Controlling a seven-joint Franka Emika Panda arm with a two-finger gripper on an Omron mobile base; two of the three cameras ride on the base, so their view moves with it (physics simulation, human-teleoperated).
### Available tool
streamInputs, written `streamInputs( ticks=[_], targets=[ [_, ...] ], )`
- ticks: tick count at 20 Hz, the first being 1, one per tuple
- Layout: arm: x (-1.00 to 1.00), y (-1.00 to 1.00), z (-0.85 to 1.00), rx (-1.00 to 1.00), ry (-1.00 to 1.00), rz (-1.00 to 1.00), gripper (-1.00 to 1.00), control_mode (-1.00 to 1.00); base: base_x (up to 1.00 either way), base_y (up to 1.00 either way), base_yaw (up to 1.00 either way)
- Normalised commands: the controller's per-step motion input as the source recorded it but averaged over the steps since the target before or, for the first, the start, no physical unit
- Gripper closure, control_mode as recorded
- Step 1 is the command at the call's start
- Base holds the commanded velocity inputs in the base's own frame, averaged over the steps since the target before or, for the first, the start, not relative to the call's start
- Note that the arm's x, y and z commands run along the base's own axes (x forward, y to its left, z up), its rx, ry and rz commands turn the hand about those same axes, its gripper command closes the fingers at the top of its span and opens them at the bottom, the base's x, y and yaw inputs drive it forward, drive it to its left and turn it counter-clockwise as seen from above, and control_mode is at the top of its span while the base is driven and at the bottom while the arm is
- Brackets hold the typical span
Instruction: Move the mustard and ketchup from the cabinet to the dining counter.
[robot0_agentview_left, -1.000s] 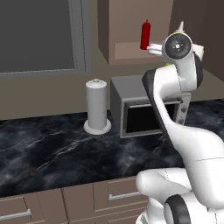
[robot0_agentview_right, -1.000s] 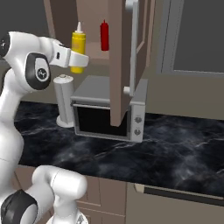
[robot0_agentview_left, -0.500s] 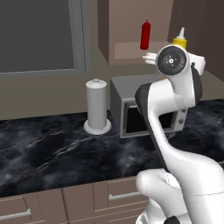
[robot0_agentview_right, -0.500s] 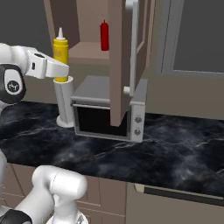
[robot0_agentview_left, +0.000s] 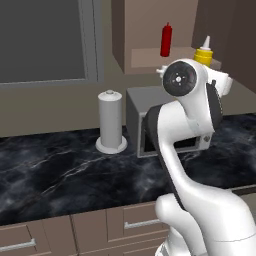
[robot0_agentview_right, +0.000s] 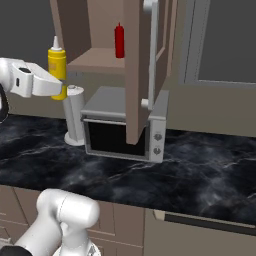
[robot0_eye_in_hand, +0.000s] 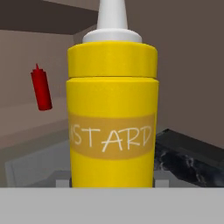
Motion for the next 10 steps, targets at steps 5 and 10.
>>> streamInputs(
  ticks=[5, 10],
  targets=[
    [0.00, 0.00, 0.00, 0.00, 0.00, 0.00, 1.00, 1.00, 0.00, 0.00, 0.00],
    [0.00, 0.00, 0.00, 0.00, 0.00, 0.00, 1.00, 1.00, -0.41, 0.07, 0.01]
  ],
)
